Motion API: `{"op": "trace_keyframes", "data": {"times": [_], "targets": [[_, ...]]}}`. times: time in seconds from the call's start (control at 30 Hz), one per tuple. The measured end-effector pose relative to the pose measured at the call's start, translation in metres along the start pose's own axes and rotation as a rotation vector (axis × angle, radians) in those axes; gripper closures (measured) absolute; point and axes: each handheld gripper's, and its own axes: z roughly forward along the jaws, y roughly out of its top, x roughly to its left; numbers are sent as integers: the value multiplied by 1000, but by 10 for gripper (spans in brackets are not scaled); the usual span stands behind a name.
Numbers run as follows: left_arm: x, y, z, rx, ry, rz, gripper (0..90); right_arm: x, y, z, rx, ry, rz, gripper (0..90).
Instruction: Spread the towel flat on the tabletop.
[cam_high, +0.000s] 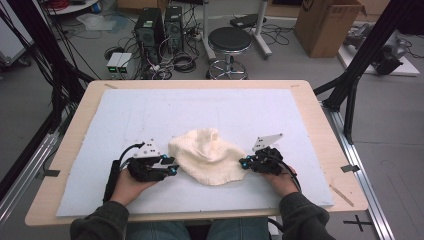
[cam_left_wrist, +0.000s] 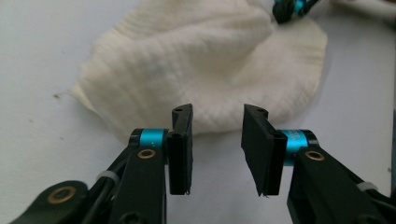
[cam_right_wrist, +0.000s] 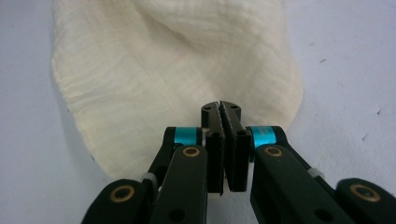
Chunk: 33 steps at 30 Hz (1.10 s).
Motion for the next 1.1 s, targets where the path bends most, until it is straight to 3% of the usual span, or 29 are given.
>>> {"op": "trace_keyframes", "data": {"times": [0.1, 0.23, 0.33, 0.43, 0.5, 0.53, 0.57, 0.7, 0.83, 1.1], "targets": [[-3, 0, 12, 35, -8, 11, 588, 0, -2, -2, -9, 1, 6, 839], [1, 3, 32, 86, 11, 11, 537, 3, -6, -6, -19, 55, -15, 694], [3, 7, 46, 102, 32, 2, 540, 4, -8, -5, -17, 44, -27, 684], [6, 12, 55, 91, 55, -6, 603, 4, -7, -4, -15, 38, -30, 704], [8, 15, 59, 97, 64, -6, 754, 5, -7, -4, -8, 24, -42, 754], [9, 17, 60, 100, 70, 4, 754, 5, -7, -4, -8, 24, -42, 754], [9, 18, 60, 93, 68, 8, 817, 5, -7, -4, -9, 22, -42, 776], [10, 23, 48, 64, 72, 14, 890, 7, -6, -4, -8, 39, -53, 884], [6, 28, 28, 53, 89, 51, 891, 8, -6, -7, -17, 56, -35, 885], [-12, 47, -21, -11, 100, 140, 892, 26, 7, -21, -104, 85, -81, 885]]}}
